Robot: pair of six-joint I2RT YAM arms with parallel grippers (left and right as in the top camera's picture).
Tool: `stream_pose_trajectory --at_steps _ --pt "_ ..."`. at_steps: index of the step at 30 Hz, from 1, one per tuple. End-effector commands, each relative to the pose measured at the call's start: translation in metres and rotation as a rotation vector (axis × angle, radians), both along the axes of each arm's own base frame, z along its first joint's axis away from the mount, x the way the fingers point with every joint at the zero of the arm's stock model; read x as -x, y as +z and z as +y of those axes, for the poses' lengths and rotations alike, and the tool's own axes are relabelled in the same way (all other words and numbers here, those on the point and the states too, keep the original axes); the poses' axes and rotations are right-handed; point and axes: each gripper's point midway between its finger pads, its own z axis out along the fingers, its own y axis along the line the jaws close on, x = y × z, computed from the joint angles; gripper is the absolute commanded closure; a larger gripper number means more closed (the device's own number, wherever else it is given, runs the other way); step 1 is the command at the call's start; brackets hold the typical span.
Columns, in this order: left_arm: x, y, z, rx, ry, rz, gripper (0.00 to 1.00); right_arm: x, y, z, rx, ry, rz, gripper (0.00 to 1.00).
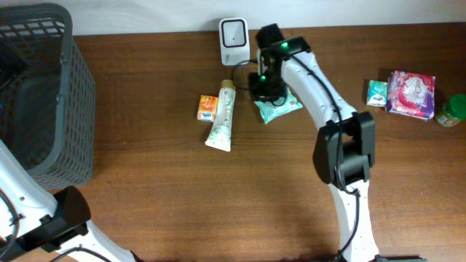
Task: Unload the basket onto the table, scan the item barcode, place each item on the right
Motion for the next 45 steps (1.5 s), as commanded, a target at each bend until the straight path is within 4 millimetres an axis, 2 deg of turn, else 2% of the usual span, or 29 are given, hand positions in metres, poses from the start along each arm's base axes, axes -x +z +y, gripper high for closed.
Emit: stream_pose_trajectory --at_steps 1,3,5,7,9,11,13,15,16,17,18,19,20,23,26,28,29,30,33,35,37,38,39,40,41,43,45 --pt "0.002 0.003 0.001 -0.004 0.01 -0.008 0.01 -0.015 0.0 -0.01 0.107 -0.203 -0.06 0.9" --pt "0.002 0.003 0.001 -0.004 0.01 -0.008 0.01 -0.018 -0.022 -0.01 0.143 -0.164 -0.052 0.96" --pt "0.002 0.003 0.001 -0.004 0.01 -0.008 0.01 -0.006 -0.048 -0.014 0.178 -0.157 0.022 0.96" --pt "0.002 0.003 0.001 -0.004 0.01 -0.008 0.01 0.015 -0.05 -0.022 0.224 -0.093 0.096 0.96" --pt "0.002 0.003 0.001 -0.004 0.01 -0.008 0.01 0.037 -0.043 -0.047 0.334 -0.082 0.167 0.96" --pt "0.002 0.003 0.001 -0.004 0.01 -0.008 0.01 0.054 -0.024 -0.097 0.548 -0.094 0.212 0.96" --pt "0.002 0.003 0.001 -0.004 0.01 -0.008 0.01 0.06 -0.002 -0.14 0.657 -0.143 0.239 0.96" --pt "0.002 0.003 0.001 -0.004 0.01 -0.008 0.01 0.054 0.015 -0.163 0.61 -0.235 0.231 0.96" --pt "0.002 0.003 0.001 -0.004 0.01 -0.008 0.01 0.049 0.028 -0.159 0.419 -0.24 0.24 0.96" --pt "0.002 0.003 0.001 -0.004 0.01 -0.008 0.01 0.05 0.031 -0.149 0.281 -0.148 0.262 0.96" --pt "0.002 0.003 0.001 -0.004 0.01 -0.008 0.01 0.059 0.032 -0.146 0.187 -0.084 0.306 0.93" --pt "0.002 0.003 0.001 -0.004 0.01 -0.008 0.01 0.074 0.027 -0.155 0.168 -0.092 0.383 0.96" --pt "0.002 0.003 0.001 -0.004 0.01 -0.008 0.01 0.08 0.021 -0.157 0.171 -0.091 0.416 0.96" --pt "0.002 0.003 0.001 -0.004 0.01 -0.008 0.01 0.101 -0.001 -0.139 0.108 -0.012 0.504 0.96" --pt "0.002 0.003 0.001 -0.004 0.01 -0.008 0.01 0.105 -0.021 -0.137 0.116 -0.008 0.513 0.96" --pt "0.002 0.003 0.001 -0.004 0.01 -0.008 0.01 0.099 -0.034 -0.146 0.137 -0.06 0.493 0.92" --pt "0.002 0.003 0.001 -0.004 0.01 -0.008 0.01 0.098 -0.041 -0.154 0.158 -0.092 0.49 0.92" --pt "0.002 0.003 0.001 -0.004 0.01 -0.008 0.01 0.089 -0.044 -0.156 0.152 -0.101 0.454 0.96" --pt "0.002 0.003 0.001 -0.004 0.01 -0.008 0.01 0.047 -0.052 -0.158 0.144 -0.119 0.277 0.96" --pt "0.002 0.003 0.001 -0.004 0.01 -0.008 0.01 0.026 -0.053 -0.16 0.132 -0.148 0.2 0.96" --pt "0.002 0.003 0.001 -0.004 0.01 -0.008 0.01 0.011 -0.044 -0.165 0.118 -0.17 0.146 0.73" --pt "0.002 0.003 0.001 -0.004 0.01 -0.008 0.01 0.007 -0.037 -0.163 0.09 -0.174 0.138 0.67" --pt "0.002 0.003 0.001 -0.004 0.01 -0.008 0.01 0.005 -0.027 -0.162 0.03 -0.186 0.142 0.54" --pt "0.002 0.003 0.001 -0.004 0.01 -0.008 0.01 0.005 -0.024 -0.165 -0.005 -0.2 0.147 0.46" --pt "0.002 0.003 0.001 -0.004 0.01 -0.008 0.01 0.005 -0.022 -0.172 -0.058 -0.227 0.156 0.25" --pt "0.002 0.003 0.001 -0.004 0.01 -0.008 0.01 0.005 -0.014 -0.172 -0.194 -0.234 0.161 0.19" --pt "0.002 0.003 0.001 -0.004 0.01 -0.008 0.01 0.008 -0.005 -0.155 -0.346 -0.231 0.188 0.19"
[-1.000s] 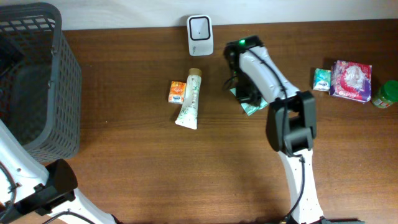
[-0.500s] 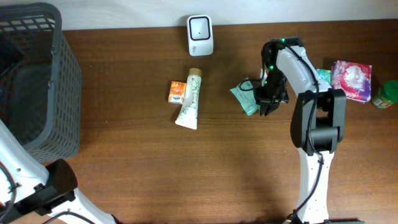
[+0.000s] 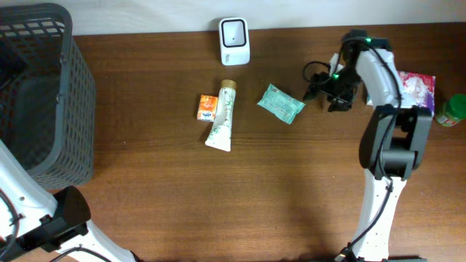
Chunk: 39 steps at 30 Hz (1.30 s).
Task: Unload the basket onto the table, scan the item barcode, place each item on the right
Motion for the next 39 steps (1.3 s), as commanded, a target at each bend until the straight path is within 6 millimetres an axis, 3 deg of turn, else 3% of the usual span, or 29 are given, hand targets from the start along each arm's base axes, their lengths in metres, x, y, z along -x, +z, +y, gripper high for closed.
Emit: stream_pose_trajectory --at_steps 1,4,8,11,15,17,18,19,21,22,26,29,33,39 --pt "0.002 0.003 0.001 -0.005 0.01 -0.009 0.01 -0.002 0.025 0.037 -0.235 0.01 -0.032 0.19" --pt "0.002 0.003 0.001 -0.005 0.01 -0.009 0.01 0.007 0.013 0.057 -0.255 -0.046 0.047 0.2" --pt "0.002 0.003 0.001 -0.005 0.01 -0.009 0.01 0.011 -0.021 0.061 -0.272 -0.111 0.074 0.2" --pt "0.002 0.003 0.001 -0.005 0.01 -0.009 0.01 -0.003 -0.035 0.068 -0.334 -0.093 -0.026 0.43" --pt "0.002 0.003 0.001 -0.005 0.01 -0.009 0.01 -0.014 -0.035 0.072 -0.326 -0.071 -0.086 0.7" --pt "0.002 0.003 0.001 -0.005 0.01 -0.009 0.01 -0.017 -0.035 0.075 -0.327 -0.059 -0.104 0.96" --pt "0.002 0.003 0.001 -0.005 0.01 -0.009 0.01 -0.016 -0.033 0.077 -0.338 -0.054 -0.106 0.96" --pt "0.002 0.003 0.001 -0.005 0.01 -0.009 0.01 -0.017 -0.021 0.086 -0.411 0.007 -0.148 0.96" --pt "0.002 0.003 0.001 -0.005 0.01 -0.009 0.01 -0.023 0.023 0.099 -0.514 0.176 -0.309 0.96" --pt "0.002 0.003 0.001 -0.005 0.01 -0.009 0.01 -0.025 0.036 0.099 -0.502 0.217 -0.354 0.96" --pt "0.002 0.003 0.001 -0.005 0.01 -0.009 0.01 -0.029 0.12 0.099 -0.451 0.357 -0.606 0.96" --pt "0.002 0.003 0.001 -0.005 0.01 -0.009 0.01 -0.031 0.162 0.118 -0.404 0.524 -0.813 0.96" --pt "0.002 0.003 0.001 -0.005 0.01 -0.009 0.01 -0.043 0.182 0.156 -0.399 0.626 -0.969 0.96" --pt "0.002 0.003 0.001 -0.005 0.01 -0.009 0.01 -0.047 0.196 0.174 -0.437 0.608 -0.991 0.96"
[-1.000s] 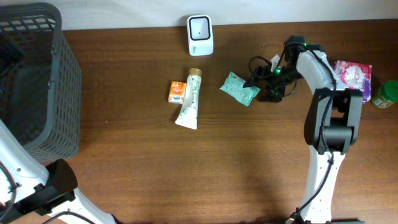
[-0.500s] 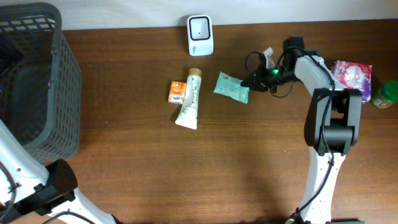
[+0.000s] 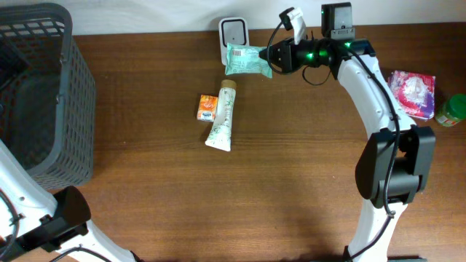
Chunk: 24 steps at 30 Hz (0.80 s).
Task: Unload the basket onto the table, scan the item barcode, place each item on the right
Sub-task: 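Hold the tissue pack up in front of the white scanner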
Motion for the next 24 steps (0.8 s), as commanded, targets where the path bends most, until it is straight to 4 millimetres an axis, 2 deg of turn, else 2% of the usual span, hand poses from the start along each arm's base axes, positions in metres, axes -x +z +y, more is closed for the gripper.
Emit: stream_pose_trajectory --at_steps 1,4,11,16,21,22,24 --pt "0.002 0.003 0.001 -0.005 0.009 -0.009 0.01 0.006 0.027 0.013 -0.033 0.035 -0.042 0.96" --pt "0.002 0.003 0.001 -0.005 0.009 -0.009 0.01 0.008 0.027 0.019 -0.032 0.047 -0.044 0.96" --pt "0.002 0.003 0.001 -0.005 0.009 -0.009 0.01 0.008 0.026 0.018 -0.027 0.041 -0.042 0.96" --pt "0.002 0.003 0.001 -0.005 0.009 -0.009 0.01 0.004 0.018 0.013 0.009 -0.008 -0.014 0.96" --pt "0.002 0.003 0.001 -0.005 0.009 -0.009 0.01 -0.001 -0.006 0.01 0.144 -0.1 0.024 0.96" --pt "0.002 0.003 0.001 -0.005 0.009 -0.009 0.01 -0.004 -0.016 0.005 0.213 -0.149 0.03 0.96" --pt "0.002 0.003 0.001 -0.005 0.009 -0.009 0.01 -0.013 -0.043 -0.024 0.478 -0.36 0.049 0.96"
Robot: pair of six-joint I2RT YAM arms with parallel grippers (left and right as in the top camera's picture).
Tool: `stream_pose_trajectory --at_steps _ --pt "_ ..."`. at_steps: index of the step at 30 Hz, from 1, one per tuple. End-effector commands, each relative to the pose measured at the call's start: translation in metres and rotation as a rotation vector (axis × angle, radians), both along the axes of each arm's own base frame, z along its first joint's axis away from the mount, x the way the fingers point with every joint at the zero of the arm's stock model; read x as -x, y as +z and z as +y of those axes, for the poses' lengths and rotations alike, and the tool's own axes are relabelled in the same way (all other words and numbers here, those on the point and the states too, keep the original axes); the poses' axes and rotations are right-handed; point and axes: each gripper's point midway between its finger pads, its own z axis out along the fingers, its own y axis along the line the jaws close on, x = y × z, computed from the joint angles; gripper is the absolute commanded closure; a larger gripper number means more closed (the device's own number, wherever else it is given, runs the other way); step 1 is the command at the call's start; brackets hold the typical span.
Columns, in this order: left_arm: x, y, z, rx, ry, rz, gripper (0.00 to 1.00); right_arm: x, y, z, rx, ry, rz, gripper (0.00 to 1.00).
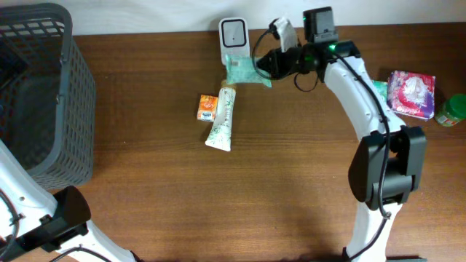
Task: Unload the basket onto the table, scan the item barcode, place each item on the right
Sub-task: 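Hold the tissue pack up in front of the white scanner, then carry the tissue pack right and place it near the snack pack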
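Note:
A white barcode scanner point(234, 33) stands at the table's far edge. My right gripper point(262, 65) is shut on a green packet point(242, 70). It holds the packet just in front of the scanner and right below it, with the packet's left end over the cap of a tube. The right arm reaches in from the right. Only the base of my left arm point(51, 218) shows at the bottom left, and its gripper is out of view.
An orange box point(207, 108) and a white-green tube point(222, 116) lie side by side left of centre. A dark mesh basket point(36, 94) fills the far left. At the far right are a pink packet point(413, 93) and a green jar point(453, 110).
The right gripper has shifted a little left and toward me with the green packet. The packet was level with the scanner's right side and now sits just below its face.
The right gripper was over the green packet beside the tube. Then it was away at the right by the pink packet, with the green packet lying on the table. Later it held the packet up next to the scanner, and now just in front of it.

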Motion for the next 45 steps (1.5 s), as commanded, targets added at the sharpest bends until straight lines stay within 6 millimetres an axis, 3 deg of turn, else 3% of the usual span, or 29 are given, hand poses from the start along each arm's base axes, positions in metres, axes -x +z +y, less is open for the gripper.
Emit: stream_pose_trajectory --at_steps 1,3,6,9,10,12,14,15,16,17,20,22,24,26,27,29,33,34,36,37,39,41,43,45 --pt "0.002 0.003 0.001 -0.005 0.009 -0.009 0.01 -0.017 -0.012 -0.044 0.426 -0.29 -0.075 0.96" --pt "0.002 0.003 0.001 -0.005 0.009 -0.009 0.01 -0.014 -0.016 -0.066 0.68 -0.462 -0.132 0.96" --pt "0.002 0.003 0.001 -0.005 0.009 -0.009 0.01 -0.003 -0.011 -0.081 0.873 -0.602 -0.169 0.96" --pt "0.002 0.003 0.001 -0.005 0.009 -0.009 0.01 0.021 -0.038 -0.108 1.04 -0.654 -0.067 0.96" --pt "0.002 0.003 0.001 -0.005 0.009 -0.009 0.01 0.027 -0.056 -0.112 1.085 -0.631 -0.032 0.96" --pt "0.002 0.003 0.001 -0.005 0.009 -0.009 0.01 0.035 -0.07 -0.104 1.088 -0.585 -0.003 0.96" --pt "0.002 0.003 0.001 -0.005 0.009 -0.009 0.01 0.046 -0.081 -0.081 1.039 -0.502 0.041 0.81" --pt "0.002 0.003 0.001 -0.005 0.009 -0.009 0.01 0.058 -0.087 -0.062 1.021 -0.435 0.068 0.66" --pt "0.002 0.003 0.001 -0.005 0.009 -0.009 0.01 0.063 -0.087 -0.051 1.02 -0.407 0.067 0.57" --pt "0.002 0.003 0.001 -0.005 0.009 -0.009 0.01 0.067 -0.083 -0.037 1.021 -0.378 0.052 0.5" --pt "0.002 0.003 0.001 -0.005 0.009 -0.009 0.01 0.071 -0.063 -0.01 1.0 -0.335 0.022 0.12" --pt "0.002 0.003 0.001 -0.005 0.009 -0.009 0.01 0.065 -0.04 -0.007 0.89 -0.385 0.065 0.09" --pt "0.002 0.003 0.001 -0.005 0.009 -0.009 0.01 0.046 -0.026 -0.017 0.687 -0.441 0.145 0.02" --pt "0.002 0.003 0.001 -0.005 0.009 -0.009 0.01 0.032 -0.034 -0.059 0.584 -0.657 0.243 0.14" --pt "0.002 0.003 0.001 -0.005 0.009 -0.009 0.01 0.027 -0.044 -0.07 0.552 -0.69 0.288 0.16" --pt "0.002 0.003 0.001 -0.005 0.009 -0.009 0.01 0.021 -0.081 -0.066 0.445 -0.646 0.41 0.18" --pt "0.002 0.003 0.001 -0.005 0.009 -0.009 0.01 0.027 -0.135 -0.06 0.455 -0.687 0.533 0.22" --pt "0.002 0.003 0.001 -0.005 0.009 -0.009 0.01 0.03 -0.142 -0.061 0.467 -0.684 0.551 0.25" --pt "0.002 0.003 0.001 -0.005 0.009 -0.009 0.01 0.033 -0.154 -0.06 0.477 -0.676 0.575 0.45" --pt "0.002 0.003 0.001 -0.005 0.009 -0.009 0.01 0.033 -0.156 -0.06 0.48 -0.676 0.579 0.53" --pt "0.002 0.003 0.001 -0.005 0.009 -0.009 0.01 0.035 -0.156 -0.05 0.437 -0.65 0.602 0.8" --pt "0.002 0.003 0.001 -0.005 0.009 -0.009 0.01 0.029 -0.152 -0.039 0.383 -0.61 0.593 0.96" --pt "0.002 0.003 0.001 -0.005 0.009 -0.009 0.01 0.002 -0.125 -0.027 0.333 -0.521 0.469 0.96" --pt "0.002 0.003 0.001 -0.005 0.009 -0.009 0.01 -0.042 -0.075 -0.015 0.262 -0.472 0.255 0.96"
